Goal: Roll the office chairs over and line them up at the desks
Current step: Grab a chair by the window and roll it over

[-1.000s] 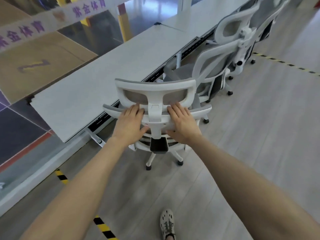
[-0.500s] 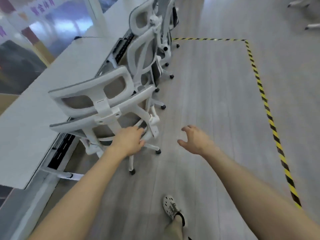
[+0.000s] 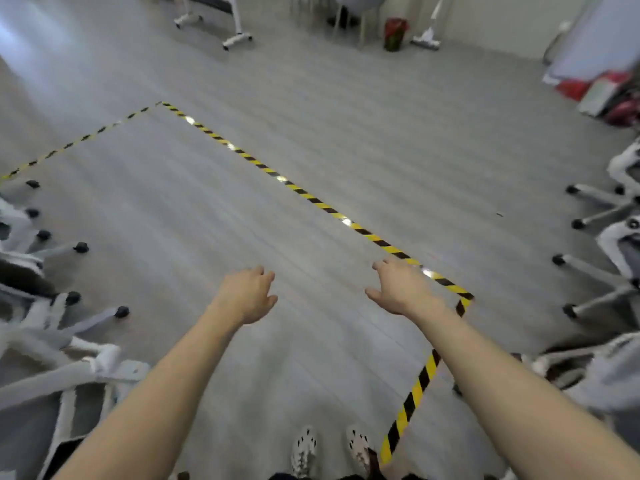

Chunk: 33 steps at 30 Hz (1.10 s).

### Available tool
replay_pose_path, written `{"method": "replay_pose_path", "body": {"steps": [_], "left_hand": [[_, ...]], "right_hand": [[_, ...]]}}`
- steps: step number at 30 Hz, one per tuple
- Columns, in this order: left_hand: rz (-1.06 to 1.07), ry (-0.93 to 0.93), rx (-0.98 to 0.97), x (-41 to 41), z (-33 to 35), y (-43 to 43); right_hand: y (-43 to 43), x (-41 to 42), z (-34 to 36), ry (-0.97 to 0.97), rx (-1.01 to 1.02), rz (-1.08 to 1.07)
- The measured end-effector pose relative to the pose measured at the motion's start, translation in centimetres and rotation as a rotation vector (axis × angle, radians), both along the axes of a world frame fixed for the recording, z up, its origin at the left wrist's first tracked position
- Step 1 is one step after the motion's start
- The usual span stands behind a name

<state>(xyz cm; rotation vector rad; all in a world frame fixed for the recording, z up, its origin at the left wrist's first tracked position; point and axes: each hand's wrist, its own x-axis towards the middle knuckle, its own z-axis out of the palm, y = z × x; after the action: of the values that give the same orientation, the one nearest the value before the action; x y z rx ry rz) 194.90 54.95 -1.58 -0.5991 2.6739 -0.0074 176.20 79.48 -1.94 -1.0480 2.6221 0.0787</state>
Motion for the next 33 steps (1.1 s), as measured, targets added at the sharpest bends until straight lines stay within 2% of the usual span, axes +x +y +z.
{"method": "replay_pose_path", "body": {"steps": [7,14,19,24,27,33], "left_hand": [[-0.493,0.059,-0.091,-11.7,0.5,7.7],[-0.814,0.083,-0.091,-19.8,0.2,19.1],[-0.922,0.097,-0.076,-25.2,-0.3,27.3],[-0.973,0.113,-0.041,-30.4,-0.4,34.3],[-0.998,0.111,-0.018,-33.0,-0.5,37.4],[-1.126,0.145,0.003,-40.2,-1.0,41.3]], "right_hand": [[14.4,0.2,1.3,0.051,-0.009,-0.446],[26.8,2.1,0.6,0.049,-0.013,-0.762],[33.6,0.4,0.4,0.050,-0.022,-0.870],[38.8,-3.3,0.8,0.144,-0.106,-0.988],[40.5,-4.9,0.9,0.183,-0.173,-1.070],[40.4,-9.5,-0.5,0.143,-0.181,-1.141]]}}
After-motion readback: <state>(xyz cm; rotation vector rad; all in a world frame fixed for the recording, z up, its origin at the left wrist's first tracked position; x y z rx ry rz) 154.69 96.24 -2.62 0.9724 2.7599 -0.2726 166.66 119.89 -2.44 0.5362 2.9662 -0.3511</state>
